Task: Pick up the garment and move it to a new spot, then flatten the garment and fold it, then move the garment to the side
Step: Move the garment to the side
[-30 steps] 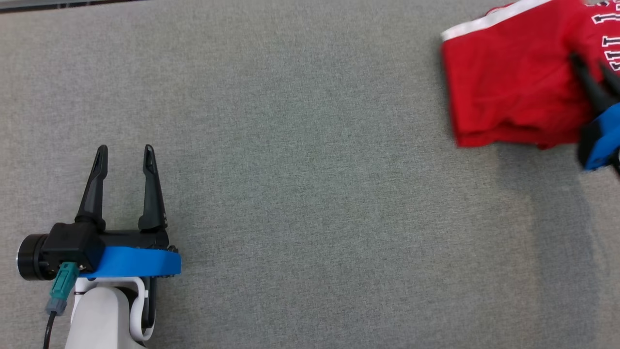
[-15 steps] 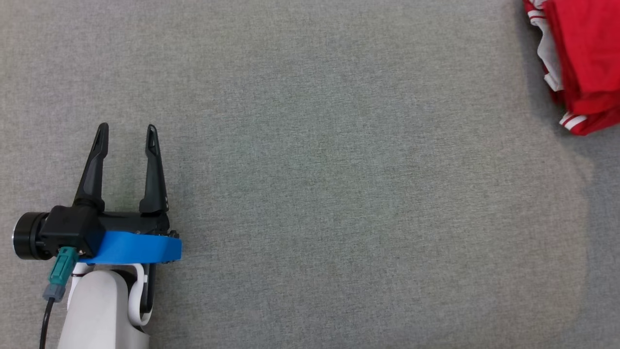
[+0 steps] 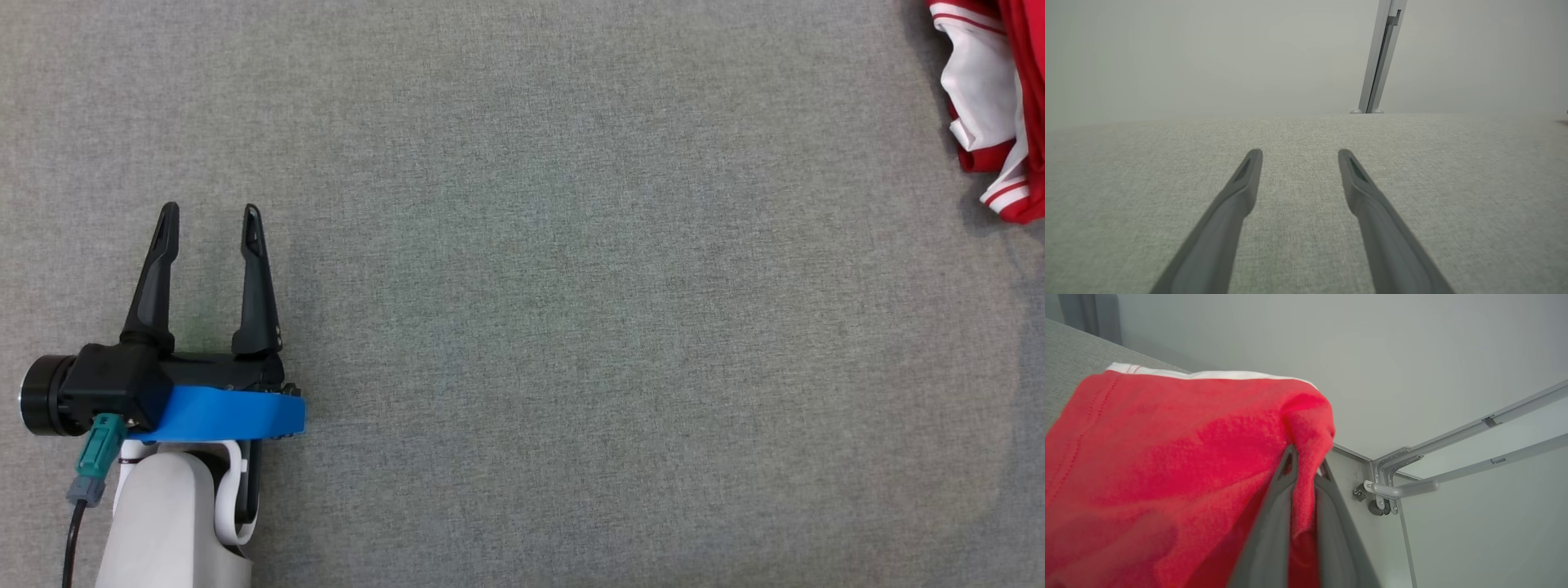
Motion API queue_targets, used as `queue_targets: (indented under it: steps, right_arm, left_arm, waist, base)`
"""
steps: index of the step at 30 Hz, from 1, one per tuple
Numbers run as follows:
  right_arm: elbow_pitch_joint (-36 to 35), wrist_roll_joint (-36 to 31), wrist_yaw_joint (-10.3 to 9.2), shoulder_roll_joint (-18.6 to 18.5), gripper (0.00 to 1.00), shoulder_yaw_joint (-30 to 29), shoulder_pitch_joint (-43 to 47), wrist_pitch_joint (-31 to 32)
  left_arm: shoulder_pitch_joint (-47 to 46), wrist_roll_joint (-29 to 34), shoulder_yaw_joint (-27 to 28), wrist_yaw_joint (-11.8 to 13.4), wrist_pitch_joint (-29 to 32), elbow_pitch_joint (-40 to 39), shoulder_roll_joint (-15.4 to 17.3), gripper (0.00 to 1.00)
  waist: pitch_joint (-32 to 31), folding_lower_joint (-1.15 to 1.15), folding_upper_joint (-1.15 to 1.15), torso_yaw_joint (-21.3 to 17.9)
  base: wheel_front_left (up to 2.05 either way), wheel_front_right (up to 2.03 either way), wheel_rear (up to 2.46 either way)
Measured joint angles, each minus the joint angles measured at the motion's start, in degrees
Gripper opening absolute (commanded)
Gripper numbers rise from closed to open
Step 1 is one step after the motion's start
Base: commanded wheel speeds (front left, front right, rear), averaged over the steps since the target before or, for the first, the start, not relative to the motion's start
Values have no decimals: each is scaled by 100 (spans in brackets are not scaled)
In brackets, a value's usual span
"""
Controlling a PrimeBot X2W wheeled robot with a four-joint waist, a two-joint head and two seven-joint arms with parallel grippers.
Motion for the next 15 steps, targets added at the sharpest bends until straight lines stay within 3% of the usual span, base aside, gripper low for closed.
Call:
queue_targets:
  steps: [1,2,4,5,15]
  right_arm:
    - [2,-49,0,5,0,10,-9,29]
    - [13,-54,0,40,8,-10,-13,55]
    - [38,-59,0,119,81,-73,-14,65]
    - [43,-99,0,130,100,-92,-15,65]
    - [-74,-558,0,383,100,-404,-10,-211]
  left_arm:
    - [-4,1,5,0,0,-3,0,100]
    - [-4,1,11,0,0,-2,1,100]
    - [-7,1,11,1,0,0,-8,100]
    - [-9,1,11,0,0,7,-14,100]
    - [-18,-7,70,2,0,88,-47,100]
  waist:
    - [5,0,0,-3]
    - [6,0,0,-6]
    - [4,0,0,-11]
    - [1,0,0,-13]
    - [-296,0,0,6]
  base:
    - [0,0,0]
    - [0,0,0]
    - [0,0,0]
    - [0,0,0]
    - [0,0,0]
